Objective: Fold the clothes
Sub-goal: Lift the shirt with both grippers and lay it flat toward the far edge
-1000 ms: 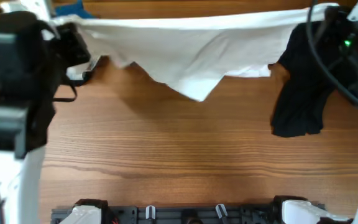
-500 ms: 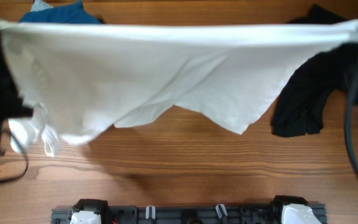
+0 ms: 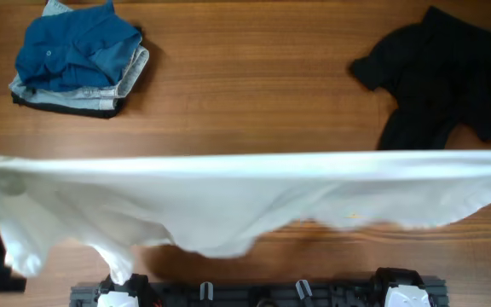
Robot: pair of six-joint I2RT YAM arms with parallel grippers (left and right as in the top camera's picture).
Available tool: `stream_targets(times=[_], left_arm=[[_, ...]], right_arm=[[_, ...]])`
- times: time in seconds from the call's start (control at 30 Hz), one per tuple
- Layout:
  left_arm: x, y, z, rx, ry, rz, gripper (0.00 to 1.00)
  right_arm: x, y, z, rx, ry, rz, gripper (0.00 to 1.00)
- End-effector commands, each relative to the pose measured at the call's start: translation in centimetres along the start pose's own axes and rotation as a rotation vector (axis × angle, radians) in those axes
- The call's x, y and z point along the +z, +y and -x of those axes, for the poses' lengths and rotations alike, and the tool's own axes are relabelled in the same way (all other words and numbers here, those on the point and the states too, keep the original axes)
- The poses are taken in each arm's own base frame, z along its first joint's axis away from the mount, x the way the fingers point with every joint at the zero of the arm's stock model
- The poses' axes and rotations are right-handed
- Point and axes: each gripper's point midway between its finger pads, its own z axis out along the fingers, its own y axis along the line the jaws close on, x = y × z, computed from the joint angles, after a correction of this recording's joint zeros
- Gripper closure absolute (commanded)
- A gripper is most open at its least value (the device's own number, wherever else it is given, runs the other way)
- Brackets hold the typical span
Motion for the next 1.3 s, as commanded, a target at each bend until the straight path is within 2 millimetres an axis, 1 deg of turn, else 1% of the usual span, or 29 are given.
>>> stream_targets(times=[0.0, 0.1, 0.13, 0.2, 0.23, 0.27, 0.3, 0.4, 0.43, 0.5, 0.53, 0.6, 0.7, 0.77, 0.83, 0.93, 1.03, 1.13, 1.2, 1.27], left_arm=[[5.7, 2.1, -1.2, 0.035, 0.104, 0.164, 0.96], [11.4, 2.2, -3.6, 0.059, 0.237, 0.199, 0.96], [13.2, 2.2, -4.5, 0.065, 0.275, 0.208, 0.96], [16.4, 2.4, -6.3, 0.078, 0.35, 0.225, 0.96], [18.3, 2.5, -7.6, 0.086, 0.396, 0.235, 0.96], [20.3, 2.6, -9.0, 0.094, 0.445, 0.246, 0.96], [22.5, 2.8, -10.7, 0.103, 0.498, 0.258, 0.96], [27.8, 3.4, -15.2, 0.12, 0.614, 0.281, 0.96], [30.0, 3.6, -17.2, 0.126, 0.655, 0.287, 0.96], [33.7, 4.1, -20.8, 0.136, 0.714, 0.3, 0.96], [36.1, 4.3, -23.2, 0.138, 0.744, 0.299, 0.96], [39.2, 4.4, -26.7, 0.134, 0.778, 0.283, 0.96], [42.9, 4.2, -31.0, 0.12, 0.804, 0.247, 0.96], [44.9, 4.3, -33.3, 0.117, 0.805, 0.237, 0.96], [46.6, 4.5, -35.0, 0.115, 0.791, 0.234, 0.96], [48.6, 4.5, -36.1, 0.109, 0.751, 0.22, 0.96], [49.2, 4.1, -36.0, 0.101, 0.733, 0.195, 0.96], [48.1, 3.8, -36.1, 0.104, 0.769, 0.197, 0.96], [47.2, 4.0, -36.4, 0.108, 0.806, 0.206, 0.96], [46.1, 4.2, -36.6, 0.114, 0.85, 0.217, 0.96]], right_arm=[[5.9, -0.9, -0.7, -0.079, 0.117, -0.11, 0.96], [12.9, 1.0, -3.5, -0.149, 0.305, -0.041, 0.96], [14.8, 1.5, -4.4, -0.164, 0.354, -0.022, 0.96], [19.1, 2.4, -6.9, -0.187, 0.467, 0.018, 0.96], [21.6, 2.9, -8.6, -0.198, 0.532, 0.036, 0.96], [23.5, 3.0, -9.9, -0.205, 0.579, 0.04, 0.96], [26.5, 3.1, -11.9, -0.219, 0.639, 0.04, 0.96], [32.3, 3.7, -16.4, -0.226, 0.741, 0.068, 0.96], [34.8, 4.1, -18.7, -0.231, 0.784, 0.089, 0.96], [38.4, 4.6, -22.6, -0.22, 0.846, 0.121, 0.96], [40.0, 4.7, -24.4, -0.216, 0.867, 0.126, 0.96], [43.1, 4.9, -27.1, -0.21, 0.874, 0.137, 0.96], [46.2, 5.6, -29.1, -0.19, 0.841, 0.168, 0.96], [48.3, 6.3, -29.4, -0.169, 0.787, 0.188, 0.96], [49.8, 6.5, -29.2, -0.157, 0.734, 0.188, 0.96], [51.1, 7.0, -28.9, -0.142, 0.684, 0.207, 0.96], [51.0, 7.2, -29.2, -0.14, 0.695, 0.216, 0.96], [49.6, 7.1, -30.5, -0.132, 0.773, 0.223, 0.96], [48.4, 7.3, -31.5, -0.121, 0.838, 0.245, 0.96], [47.1, 7.4, -32.1, -0.1, 0.894, 0.263, 0.96]])
